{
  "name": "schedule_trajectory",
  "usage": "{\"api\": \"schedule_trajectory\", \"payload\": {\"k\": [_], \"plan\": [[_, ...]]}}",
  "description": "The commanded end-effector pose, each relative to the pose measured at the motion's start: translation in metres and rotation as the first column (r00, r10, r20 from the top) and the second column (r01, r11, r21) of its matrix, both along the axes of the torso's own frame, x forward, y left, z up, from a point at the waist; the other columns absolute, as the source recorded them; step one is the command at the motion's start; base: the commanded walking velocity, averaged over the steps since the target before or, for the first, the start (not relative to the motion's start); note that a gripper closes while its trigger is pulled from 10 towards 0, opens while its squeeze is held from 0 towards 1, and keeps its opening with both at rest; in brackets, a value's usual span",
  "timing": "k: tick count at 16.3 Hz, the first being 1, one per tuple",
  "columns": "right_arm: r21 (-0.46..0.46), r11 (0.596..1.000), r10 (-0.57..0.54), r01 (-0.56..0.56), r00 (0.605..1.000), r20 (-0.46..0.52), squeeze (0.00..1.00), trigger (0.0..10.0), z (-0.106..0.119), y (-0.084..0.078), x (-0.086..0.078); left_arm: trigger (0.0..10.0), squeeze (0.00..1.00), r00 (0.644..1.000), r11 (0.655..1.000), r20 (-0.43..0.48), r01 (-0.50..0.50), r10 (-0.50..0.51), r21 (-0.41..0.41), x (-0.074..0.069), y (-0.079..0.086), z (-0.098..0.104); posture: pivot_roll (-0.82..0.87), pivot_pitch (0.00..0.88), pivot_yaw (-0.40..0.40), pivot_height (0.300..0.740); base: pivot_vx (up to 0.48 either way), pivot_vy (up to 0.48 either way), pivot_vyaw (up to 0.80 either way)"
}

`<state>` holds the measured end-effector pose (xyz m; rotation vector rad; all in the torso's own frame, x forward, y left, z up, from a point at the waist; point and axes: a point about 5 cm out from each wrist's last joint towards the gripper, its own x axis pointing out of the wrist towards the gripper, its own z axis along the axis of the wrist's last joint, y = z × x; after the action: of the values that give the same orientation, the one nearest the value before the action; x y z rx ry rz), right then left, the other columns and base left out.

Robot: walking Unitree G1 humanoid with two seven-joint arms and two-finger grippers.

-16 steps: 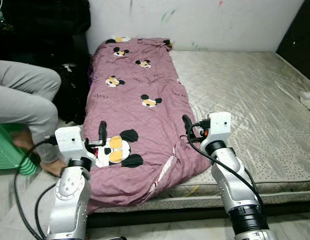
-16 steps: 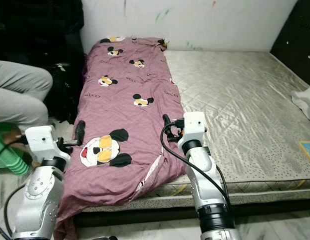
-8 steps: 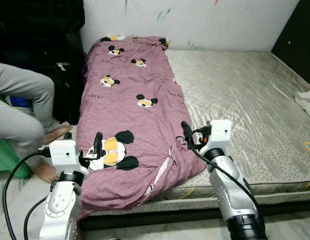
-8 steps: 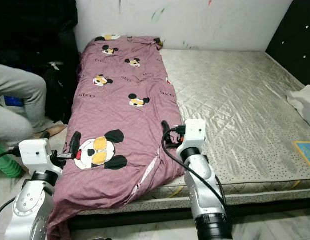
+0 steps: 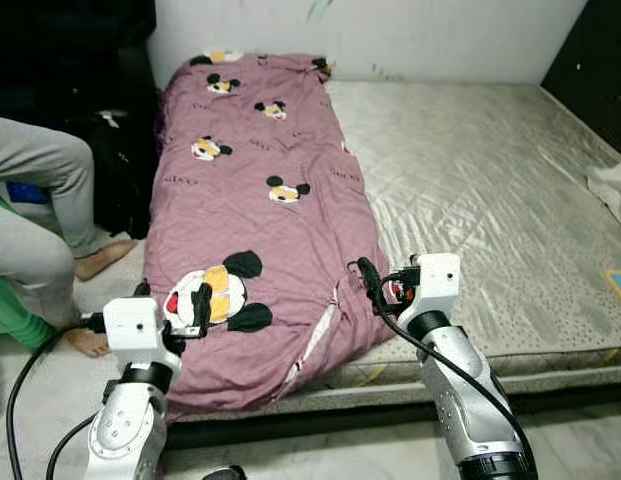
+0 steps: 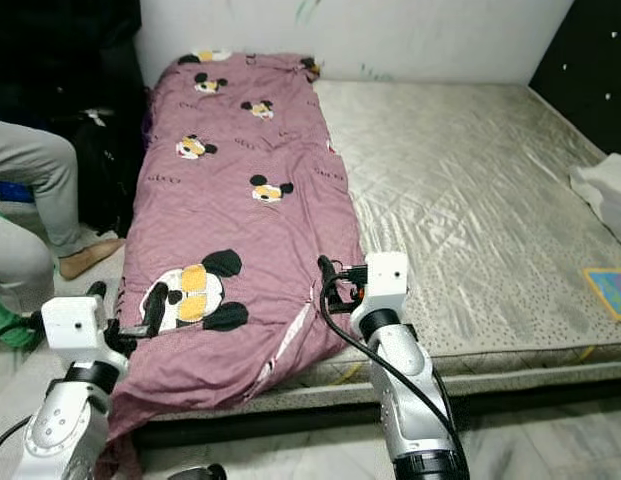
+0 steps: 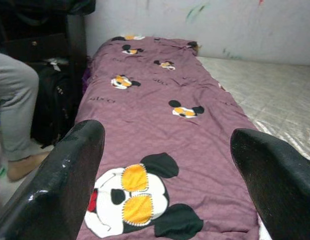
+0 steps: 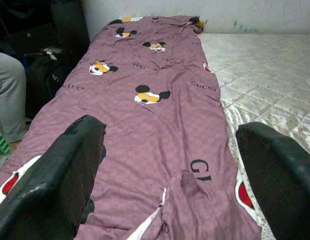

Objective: Clean up the room

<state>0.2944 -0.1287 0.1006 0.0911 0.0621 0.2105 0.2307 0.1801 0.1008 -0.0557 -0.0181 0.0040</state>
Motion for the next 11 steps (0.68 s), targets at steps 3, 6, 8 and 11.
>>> {"api": "schedule_trajectory", "payload": {"k": [3, 6, 8, 11], "plan": [[-0.010, 1.000, 0.009, -0.009, 1.000, -0.007, 0.00, 10.0, 0.0015, 0.0010, -0.0004, 10.0, 0.00, 1.000, 1.000, 0.014, 0.001, -0.001, -0.003, 0.0018, -0.0020, 0.0063, 0.03, 0.124, -0.061, 0.740, 0.000, 0.000, 0.00], [-0.020, 1.000, 0.021, -0.021, 1.000, -0.008, 0.00, 10.0, 0.0016, 0.0009, 0.0019, 10.0, 0.00, 1.000, 1.000, 0.015, -0.010, 0.010, -0.018, 0.0040, -0.0033, 0.0070, 0.02, 0.129, -0.067, 0.740, 0.000, 0.000, 0.00], [-0.023, 0.999, 0.026, -0.026, 1.000, -0.010, 0.00, 10.0, 0.0017, 0.0010, 0.0024, 10.0, 0.00, 1.000, 0.999, 0.014, -0.011, 0.012, -0.030, 0.0035, -0.0049, 0.0066, 0.02, 0.127, -0.071, 0.740, 0.000, 0.000, 0.00], [-0.029, 0.999, 0.036, -0.036, 0.999, -0.008, 0.00, 10.0, 0.0022, 0.0015, 0.0027, 10.0, 0.00, 1.000, 0.999, 0.014, -0.013, 0.013, -0.036, 0.0047, -0.0060, 0.0070, 0.02, 0.129, -0.076, 0.710, 0.000, 0.000, 0.00]]}}
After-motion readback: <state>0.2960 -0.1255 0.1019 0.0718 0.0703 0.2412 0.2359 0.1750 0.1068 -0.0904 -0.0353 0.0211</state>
